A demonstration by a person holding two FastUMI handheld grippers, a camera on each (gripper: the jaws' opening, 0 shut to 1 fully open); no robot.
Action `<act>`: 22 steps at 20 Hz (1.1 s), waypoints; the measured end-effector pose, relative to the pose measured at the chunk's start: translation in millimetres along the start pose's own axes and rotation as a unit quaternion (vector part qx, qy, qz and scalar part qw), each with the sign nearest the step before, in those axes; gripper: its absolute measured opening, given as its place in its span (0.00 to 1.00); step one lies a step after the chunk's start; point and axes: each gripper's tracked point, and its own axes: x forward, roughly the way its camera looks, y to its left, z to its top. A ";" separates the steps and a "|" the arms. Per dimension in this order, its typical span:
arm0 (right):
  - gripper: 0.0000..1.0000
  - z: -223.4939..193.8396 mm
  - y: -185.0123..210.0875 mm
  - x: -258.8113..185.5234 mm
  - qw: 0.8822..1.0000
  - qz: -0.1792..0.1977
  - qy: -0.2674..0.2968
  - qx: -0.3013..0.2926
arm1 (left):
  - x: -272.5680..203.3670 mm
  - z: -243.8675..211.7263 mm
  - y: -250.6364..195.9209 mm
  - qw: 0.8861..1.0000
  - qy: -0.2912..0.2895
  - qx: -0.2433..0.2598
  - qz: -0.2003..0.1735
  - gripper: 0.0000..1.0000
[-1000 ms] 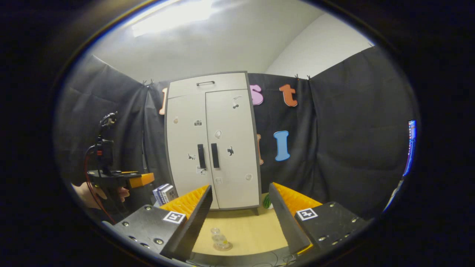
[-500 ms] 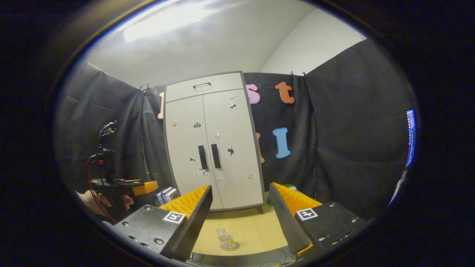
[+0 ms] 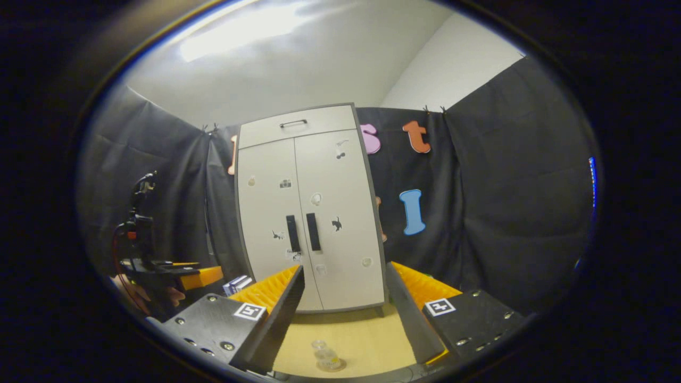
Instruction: Grasp the bottle in the cabinet with the left hand and place it on the coaster, then close the right door with the right hand and the left door with the left hand.
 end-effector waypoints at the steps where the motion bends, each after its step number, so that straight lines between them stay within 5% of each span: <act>1: 0.93 2.1 -0.1 9.4 1.000 0.001 -0.006 0.001 | 5.1 -0.4 -2.4 1.000 -0.002 0.001 -0.001 0.95; 11: 0.93 -11.4 -11.3 91.6 0.999 0.008 -0.004 -0.042 | 75.3 -29.0 -56.0 0.999 0.012 -0.010 -0.046 0.96; 15: 0.93 -22.8 -16.0 109.9 0.999 0.015 0.013 -0.039 | 86.1 -40.8 -67.4 0.999 0.025 0.013 -0.027 0.96; 22: 0.93 -15.3 -25.1 122.5 0.996 0.087 0.007 -0.035 | 90.1 -67.4 -103.3 0.998 0.043 -0.029 0.028 0.96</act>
